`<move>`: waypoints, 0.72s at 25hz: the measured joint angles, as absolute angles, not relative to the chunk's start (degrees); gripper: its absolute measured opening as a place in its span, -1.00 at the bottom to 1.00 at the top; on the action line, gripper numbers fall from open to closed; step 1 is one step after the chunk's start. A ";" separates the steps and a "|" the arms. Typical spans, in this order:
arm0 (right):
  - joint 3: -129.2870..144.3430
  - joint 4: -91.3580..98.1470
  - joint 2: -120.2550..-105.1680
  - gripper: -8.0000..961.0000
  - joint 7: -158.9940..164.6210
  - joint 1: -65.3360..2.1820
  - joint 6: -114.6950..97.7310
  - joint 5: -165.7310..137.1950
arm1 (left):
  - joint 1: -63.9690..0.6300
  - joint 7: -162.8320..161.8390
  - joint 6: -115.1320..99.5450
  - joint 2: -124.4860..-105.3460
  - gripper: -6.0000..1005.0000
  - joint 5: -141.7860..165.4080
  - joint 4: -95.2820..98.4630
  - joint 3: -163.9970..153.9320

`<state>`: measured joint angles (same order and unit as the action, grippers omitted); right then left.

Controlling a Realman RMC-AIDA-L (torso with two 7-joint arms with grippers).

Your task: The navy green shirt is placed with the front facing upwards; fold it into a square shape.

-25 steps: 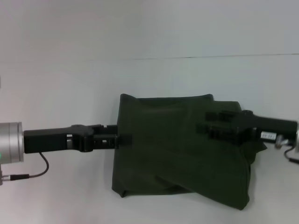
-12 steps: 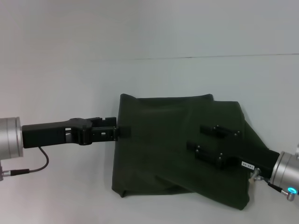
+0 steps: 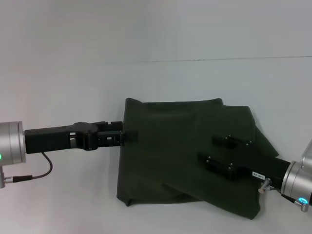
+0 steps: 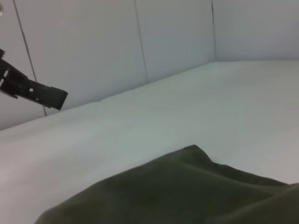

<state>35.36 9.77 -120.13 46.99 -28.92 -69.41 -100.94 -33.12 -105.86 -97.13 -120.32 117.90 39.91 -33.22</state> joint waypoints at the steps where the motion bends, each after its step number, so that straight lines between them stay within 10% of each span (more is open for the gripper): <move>1: 35.41 9.76 -120.11 0.45 46.99 -28.96 -69.38 -100.94 | -33.12 -105.88 -97.13 -120.32 0.89 117.82 39.90 -33.22; 18: 37.59 10.18 -119.78 0.45 50.67 -29.43 -67.62 -100.99 | -33.22 -106.09 -97.03 -120.32 0.89 117.20 39.72 -33.22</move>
